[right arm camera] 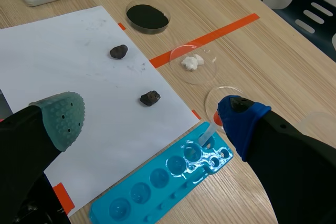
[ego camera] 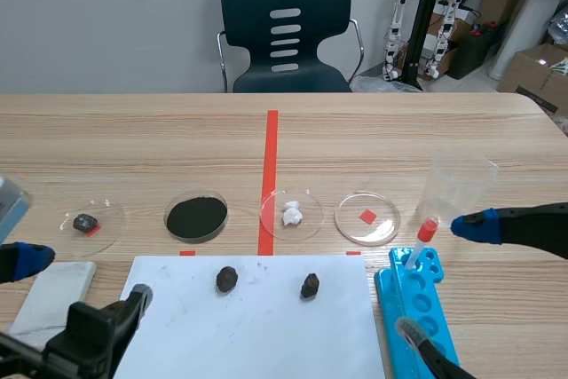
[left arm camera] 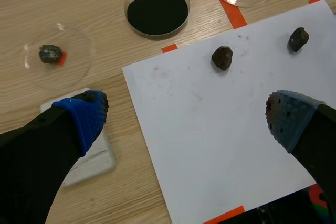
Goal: Return to the home posture
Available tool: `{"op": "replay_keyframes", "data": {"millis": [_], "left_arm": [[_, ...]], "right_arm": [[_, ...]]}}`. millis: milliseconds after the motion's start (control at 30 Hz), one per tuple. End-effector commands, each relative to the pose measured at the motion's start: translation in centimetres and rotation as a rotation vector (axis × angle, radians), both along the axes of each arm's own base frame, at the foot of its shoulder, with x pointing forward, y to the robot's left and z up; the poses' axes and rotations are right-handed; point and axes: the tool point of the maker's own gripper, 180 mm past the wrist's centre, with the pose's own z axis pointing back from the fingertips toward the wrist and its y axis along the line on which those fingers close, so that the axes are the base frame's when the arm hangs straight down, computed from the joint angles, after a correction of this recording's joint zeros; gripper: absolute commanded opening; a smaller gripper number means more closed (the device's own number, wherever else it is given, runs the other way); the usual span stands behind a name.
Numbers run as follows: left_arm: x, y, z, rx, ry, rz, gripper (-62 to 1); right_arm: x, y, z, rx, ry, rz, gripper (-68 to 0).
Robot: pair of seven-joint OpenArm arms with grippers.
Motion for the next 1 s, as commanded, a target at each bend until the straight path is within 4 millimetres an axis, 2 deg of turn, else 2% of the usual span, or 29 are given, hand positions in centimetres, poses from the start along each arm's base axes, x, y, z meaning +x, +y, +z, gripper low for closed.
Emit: {"op": "replay_keyframes", "data": {"millis": [0, 167, 333, 567, 967], "left_arm": [[-0.4, -0.8, 1.4, -0.014, -0.050, -0.028, 1.4], [-2.2, -1.4, 3.6, 0.008, -0.139, -0.070, 1.4], [-3.6, -2.0, 4.9, -0.007, -0.169, -0.082, 1.4], [-4.5, -2.4, 5.0, -0.014, -0.168, -0.086, 1.4], [-4.5, -2.7, 5.1, -0.023, -0.169, -0.099, 1.4]], "right_arm": [[0.1, 0.2, 0.4, 0.019, -0.009, -0.001, -14.6], [0.1, 0.2, 0.4, 0.019, -0.009, -0.001, -14.6], [0.1, 0.2, 0.4, 0.019, -0.009, -0.001, -14.6], [0.1, 0.2, 0.5, 0.020, -0.009, -0.002, -14.6], [0.1, 0.2, 0.4, 0.019, -0.009, -0.001, -14.6]]}}
